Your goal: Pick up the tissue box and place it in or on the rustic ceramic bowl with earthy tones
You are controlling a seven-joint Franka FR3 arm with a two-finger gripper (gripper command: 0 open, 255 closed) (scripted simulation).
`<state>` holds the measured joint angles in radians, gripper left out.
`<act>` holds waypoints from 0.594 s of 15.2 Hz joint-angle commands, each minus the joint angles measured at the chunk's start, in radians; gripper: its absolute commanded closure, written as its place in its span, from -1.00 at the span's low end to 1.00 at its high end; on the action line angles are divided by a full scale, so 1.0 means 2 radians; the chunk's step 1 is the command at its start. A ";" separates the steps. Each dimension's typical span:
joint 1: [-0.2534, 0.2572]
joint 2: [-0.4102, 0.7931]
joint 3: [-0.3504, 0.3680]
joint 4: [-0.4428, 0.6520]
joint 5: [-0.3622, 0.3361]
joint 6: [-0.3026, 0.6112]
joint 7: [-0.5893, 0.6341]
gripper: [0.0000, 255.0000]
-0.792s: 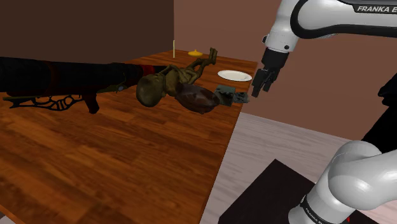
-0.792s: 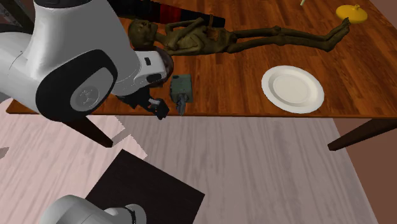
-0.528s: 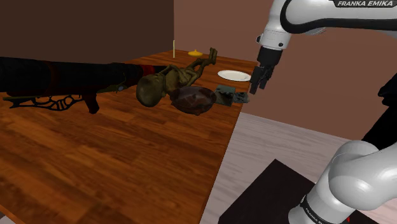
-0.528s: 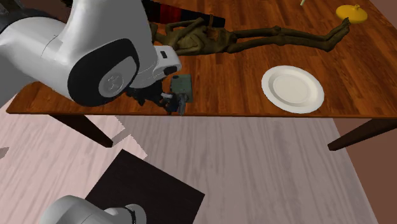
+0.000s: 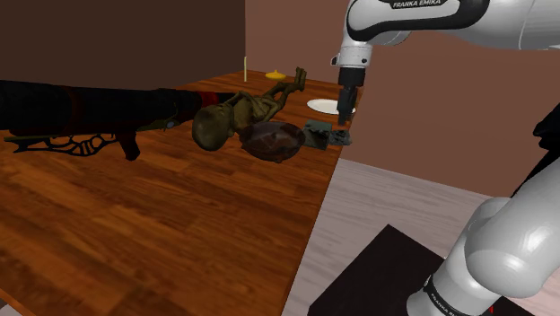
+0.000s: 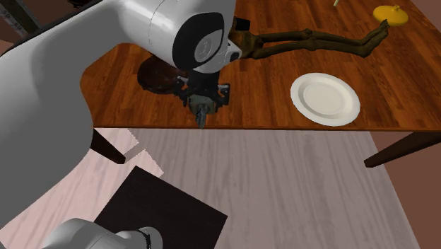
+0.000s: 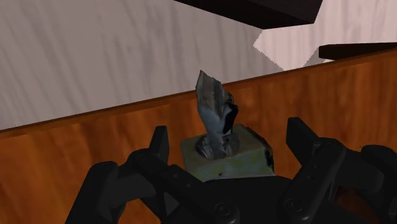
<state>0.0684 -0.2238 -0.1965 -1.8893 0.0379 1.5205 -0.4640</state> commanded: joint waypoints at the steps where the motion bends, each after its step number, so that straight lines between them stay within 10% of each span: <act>1: 0.001 0.007 -0.001 -0.004 0.001 0.006 -0.008 -1.00; 9: 0.001 -0.003 0.001 -0.051 0.000 0.043 -0.006 -1.00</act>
<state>0.0704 -0.2294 -0.1954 -1.9882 0.0381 1.6047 -0.4769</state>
